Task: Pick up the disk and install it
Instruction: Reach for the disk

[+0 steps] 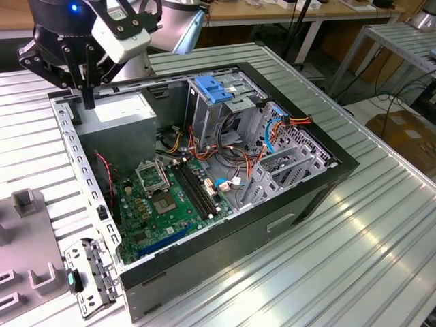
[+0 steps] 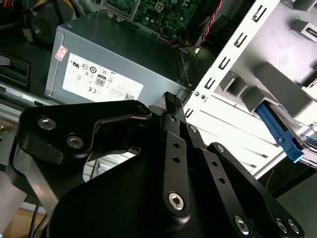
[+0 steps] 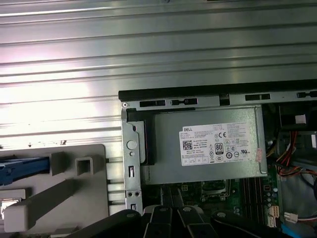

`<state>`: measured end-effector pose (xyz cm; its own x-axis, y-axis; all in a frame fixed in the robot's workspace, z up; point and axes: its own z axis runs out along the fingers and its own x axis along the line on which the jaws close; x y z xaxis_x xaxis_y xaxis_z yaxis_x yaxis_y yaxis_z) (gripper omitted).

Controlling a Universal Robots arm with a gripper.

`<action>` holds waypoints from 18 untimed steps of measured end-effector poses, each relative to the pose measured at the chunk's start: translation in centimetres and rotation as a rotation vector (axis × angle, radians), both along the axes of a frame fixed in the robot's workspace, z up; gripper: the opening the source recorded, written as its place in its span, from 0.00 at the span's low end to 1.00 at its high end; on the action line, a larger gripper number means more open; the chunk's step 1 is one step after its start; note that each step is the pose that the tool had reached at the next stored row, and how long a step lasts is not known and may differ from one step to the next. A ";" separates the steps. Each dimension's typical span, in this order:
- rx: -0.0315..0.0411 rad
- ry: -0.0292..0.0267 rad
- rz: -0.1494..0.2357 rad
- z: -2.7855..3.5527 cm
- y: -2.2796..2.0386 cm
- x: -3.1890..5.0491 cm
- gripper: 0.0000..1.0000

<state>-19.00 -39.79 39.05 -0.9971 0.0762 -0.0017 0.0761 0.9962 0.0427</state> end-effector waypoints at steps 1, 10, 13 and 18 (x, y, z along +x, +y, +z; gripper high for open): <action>0.0000 0.0004 0.000 -0.01 0.00 -0.10 0.11; 0.0000 0.0025 0.000 -0.05 0.00 -0.85 0.11; 0.0000 0.0031 0.000 -0.06 0.00 -1.21 0.11; 0.0000 0.0041 0.000 -0.08 0.00 -1.68 0.11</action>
